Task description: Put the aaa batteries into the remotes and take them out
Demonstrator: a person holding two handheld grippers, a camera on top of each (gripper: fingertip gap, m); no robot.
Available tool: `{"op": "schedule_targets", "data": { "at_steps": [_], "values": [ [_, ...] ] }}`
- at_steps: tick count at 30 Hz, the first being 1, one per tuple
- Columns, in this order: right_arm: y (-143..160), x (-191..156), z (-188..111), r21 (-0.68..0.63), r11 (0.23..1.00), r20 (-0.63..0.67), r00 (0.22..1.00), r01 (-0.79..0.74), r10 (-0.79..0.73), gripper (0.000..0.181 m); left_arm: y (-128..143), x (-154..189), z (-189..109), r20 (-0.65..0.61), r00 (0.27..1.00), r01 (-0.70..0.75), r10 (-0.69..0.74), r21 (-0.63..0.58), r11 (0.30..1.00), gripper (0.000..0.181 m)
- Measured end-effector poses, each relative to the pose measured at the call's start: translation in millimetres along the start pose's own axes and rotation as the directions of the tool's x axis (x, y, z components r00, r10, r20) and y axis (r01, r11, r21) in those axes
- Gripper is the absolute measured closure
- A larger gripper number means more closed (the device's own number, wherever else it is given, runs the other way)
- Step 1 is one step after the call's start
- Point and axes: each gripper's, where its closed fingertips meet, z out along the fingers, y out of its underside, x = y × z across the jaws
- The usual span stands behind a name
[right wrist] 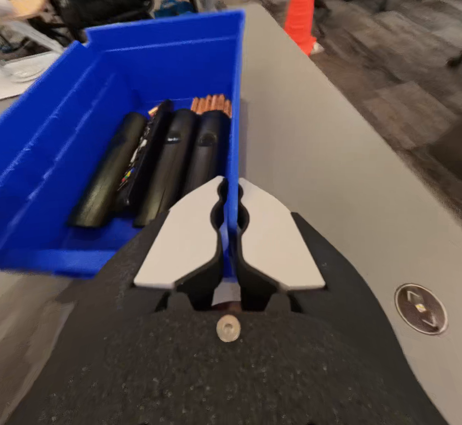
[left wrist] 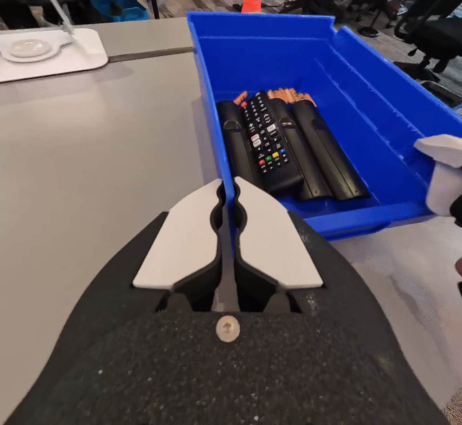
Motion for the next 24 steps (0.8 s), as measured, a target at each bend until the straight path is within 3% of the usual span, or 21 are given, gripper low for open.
{"op": "schedule_targets", "data": {
  "at_steps": [4,9,15,19,22,24],
  "values": [
    [-6,-50,-7,0.007,0.999,0.063,0.997,-0.033,0.033,0.177,-3,-45,-27,0.061,0.998,-0.002,0.0,0.025,1.0,0.178],
    [-9,-149,-6,0.01,1.0,0.172,0.985,0.001,-0.003,0.179,-11,-132,-75,0.196,0.98,-0.003,-0.01,0.063,0.998,0.178],
    [9,-247,-2,0.044,0.994,0.261,0.959,0.1,-0.109,0.179,19,-216,-115,0.293,0.954,0.051,-0.061,0.042,0.998,0.178],
    [30,-276,0,0.037,0.992,0.318,0.939,0.124,-0.129,0.177,41,-240,-126,0.3,0.948,0.109,-0.109,0.017,0.994,0.178],
    [30,-282,-2,0.058,0.986,0.324,0.931,0.155,-0.165,0.177,45,-240,-130,0.245,0.965,0.085,-0.088,0.023,0.996,0.174],
    [31,-282,-8,0.041,0.979,0.368,0.907,0.201,-0.202,0.168,42,-232,-143,0.157,0.98,0.119,-0.121,0.025,0.993,0.151]
  ]
}}
